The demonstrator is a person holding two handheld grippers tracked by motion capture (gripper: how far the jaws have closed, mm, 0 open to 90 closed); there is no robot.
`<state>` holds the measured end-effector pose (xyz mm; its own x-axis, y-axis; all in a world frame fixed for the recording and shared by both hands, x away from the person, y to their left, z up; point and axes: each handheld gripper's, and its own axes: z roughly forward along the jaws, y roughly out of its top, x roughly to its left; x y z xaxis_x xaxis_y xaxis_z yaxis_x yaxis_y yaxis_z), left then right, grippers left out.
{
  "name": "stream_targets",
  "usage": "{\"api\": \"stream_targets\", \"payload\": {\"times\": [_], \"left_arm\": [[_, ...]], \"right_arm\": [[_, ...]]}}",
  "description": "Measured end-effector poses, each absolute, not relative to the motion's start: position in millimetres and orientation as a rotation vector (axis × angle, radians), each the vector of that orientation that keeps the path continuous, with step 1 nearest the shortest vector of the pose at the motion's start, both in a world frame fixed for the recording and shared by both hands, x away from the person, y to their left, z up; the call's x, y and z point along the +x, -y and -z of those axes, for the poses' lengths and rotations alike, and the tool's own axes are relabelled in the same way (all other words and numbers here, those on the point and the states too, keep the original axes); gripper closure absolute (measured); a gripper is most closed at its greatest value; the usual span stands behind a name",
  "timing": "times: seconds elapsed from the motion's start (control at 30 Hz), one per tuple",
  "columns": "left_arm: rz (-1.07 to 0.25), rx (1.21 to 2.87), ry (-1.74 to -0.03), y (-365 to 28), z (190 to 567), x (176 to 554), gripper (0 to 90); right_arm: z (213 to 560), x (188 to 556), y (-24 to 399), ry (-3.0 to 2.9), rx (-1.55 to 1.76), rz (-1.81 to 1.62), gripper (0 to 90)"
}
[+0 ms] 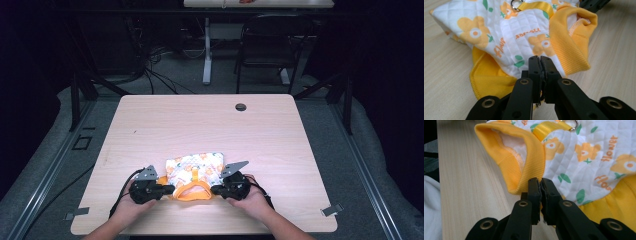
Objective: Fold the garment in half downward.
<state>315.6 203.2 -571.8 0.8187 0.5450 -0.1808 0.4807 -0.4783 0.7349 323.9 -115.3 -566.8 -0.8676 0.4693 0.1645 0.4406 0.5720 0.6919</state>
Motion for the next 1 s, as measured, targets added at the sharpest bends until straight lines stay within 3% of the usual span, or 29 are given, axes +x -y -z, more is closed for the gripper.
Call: {"api": "stream_targets", "payload": {"times": [1.0], "left_arm": [[-0.152, 2.119, -0.834, -202.0, 576.3, 342.4, 87.5]], "right_arm": [[575.0, 344.2, 116.3, -2.692, 0.901, -1.161, 85.6]]}}
